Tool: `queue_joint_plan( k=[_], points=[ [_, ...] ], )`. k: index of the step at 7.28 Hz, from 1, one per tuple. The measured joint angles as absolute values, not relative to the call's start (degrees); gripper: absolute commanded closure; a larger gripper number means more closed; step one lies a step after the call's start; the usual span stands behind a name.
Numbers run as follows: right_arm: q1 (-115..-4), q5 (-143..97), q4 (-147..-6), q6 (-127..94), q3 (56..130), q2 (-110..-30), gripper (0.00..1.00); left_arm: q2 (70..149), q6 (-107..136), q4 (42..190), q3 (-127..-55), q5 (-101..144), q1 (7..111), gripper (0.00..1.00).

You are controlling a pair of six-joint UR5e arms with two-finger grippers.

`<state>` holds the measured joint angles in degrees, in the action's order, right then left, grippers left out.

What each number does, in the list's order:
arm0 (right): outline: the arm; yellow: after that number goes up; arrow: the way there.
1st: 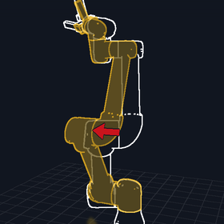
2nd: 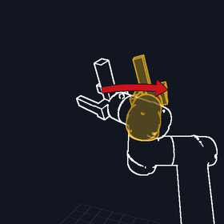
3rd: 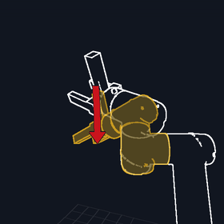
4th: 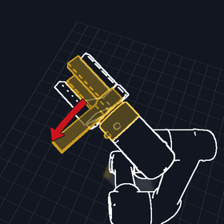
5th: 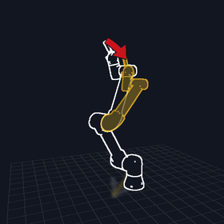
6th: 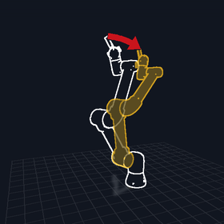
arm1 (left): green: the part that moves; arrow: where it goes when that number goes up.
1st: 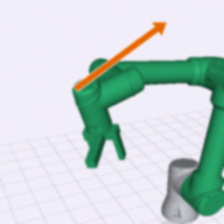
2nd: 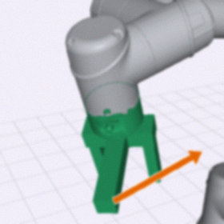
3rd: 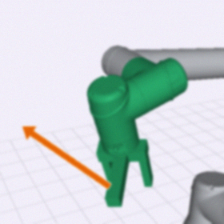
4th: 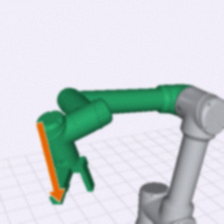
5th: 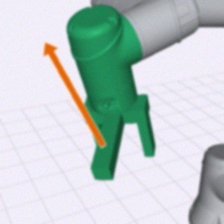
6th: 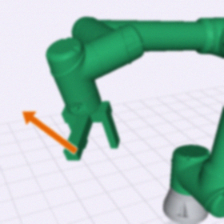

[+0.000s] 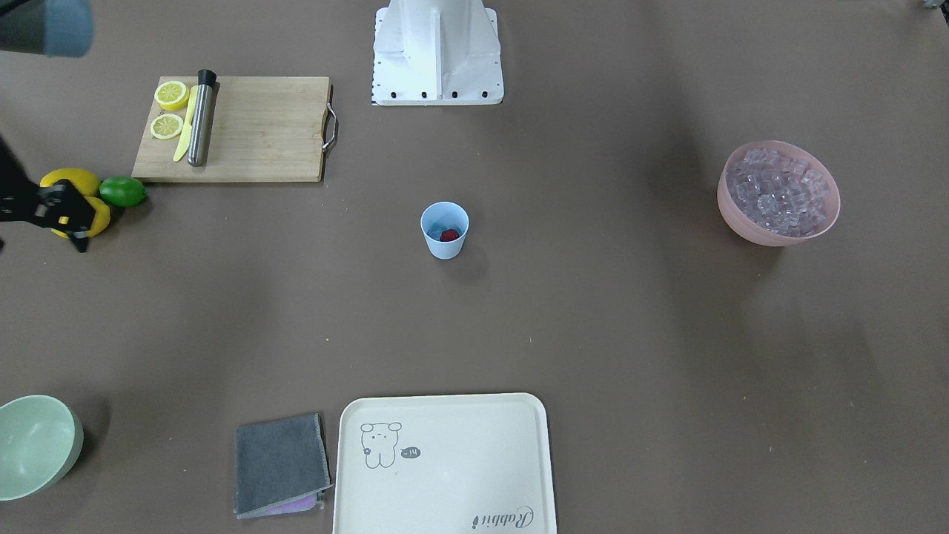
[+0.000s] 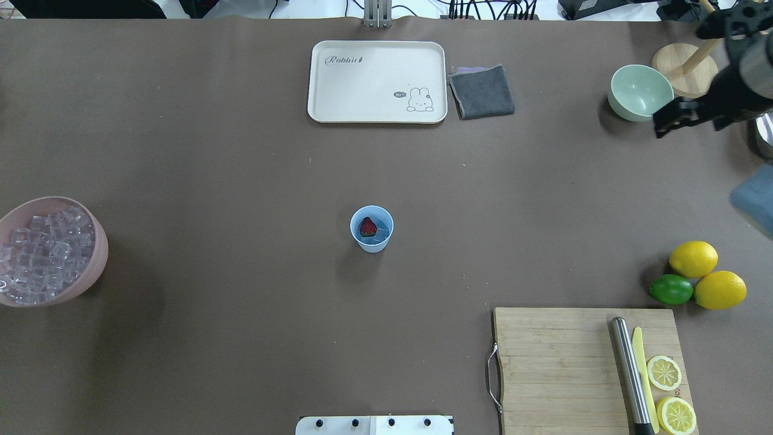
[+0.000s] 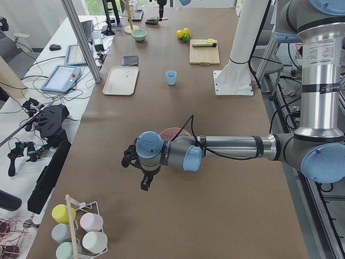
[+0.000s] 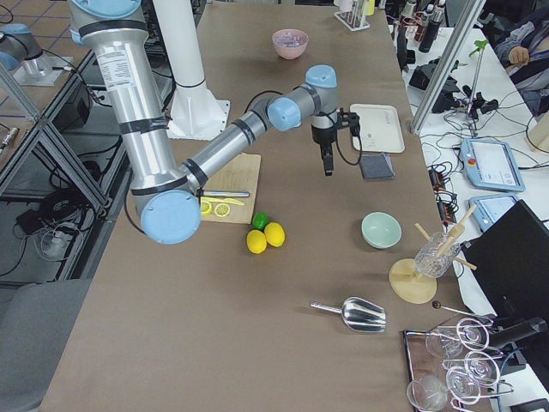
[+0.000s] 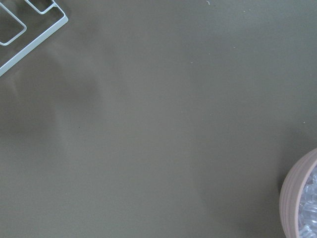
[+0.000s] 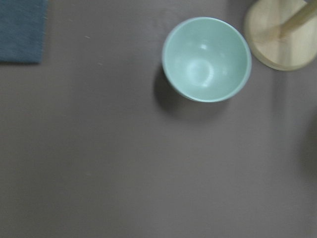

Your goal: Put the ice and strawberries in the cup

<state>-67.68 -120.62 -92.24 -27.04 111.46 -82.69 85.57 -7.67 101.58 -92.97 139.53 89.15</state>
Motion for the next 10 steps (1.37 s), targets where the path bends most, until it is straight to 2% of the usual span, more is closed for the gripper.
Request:
queue_joint_plan(
  k=[2,4,7,9,10],
  points=[
    [-78.24,-126.89,-81.96,-16.07,105.77,-93.01,0.00,85.42,-7.28,101.55,-93.09,139.39,89.30,0.02],
    [-85.99,-129.41,-71.63,-7.78,97.91,-99.64,0.00,85.49,-6.87,101.39,-93.17,139.34,89.25,0.02],
    [-90.22,-129.88,-67.68,-2.67,89.34,-101.67,0.00,85.17,-6.59,101.60,-93.48,139.42,89.32,0.02],
    [-90.41,-129.77,-76.54,-2.39,91.23,-100.17,0.00,84.38,-6.72,101.69,-93.54,139.51,89.33,0.02],
    [-90.38,-129.52,-84.54,-2.15,95.20,-99.51,0.00,84.24,-6.71,101.63,-93.57,139.49,89.31,0.02]
  ],
)
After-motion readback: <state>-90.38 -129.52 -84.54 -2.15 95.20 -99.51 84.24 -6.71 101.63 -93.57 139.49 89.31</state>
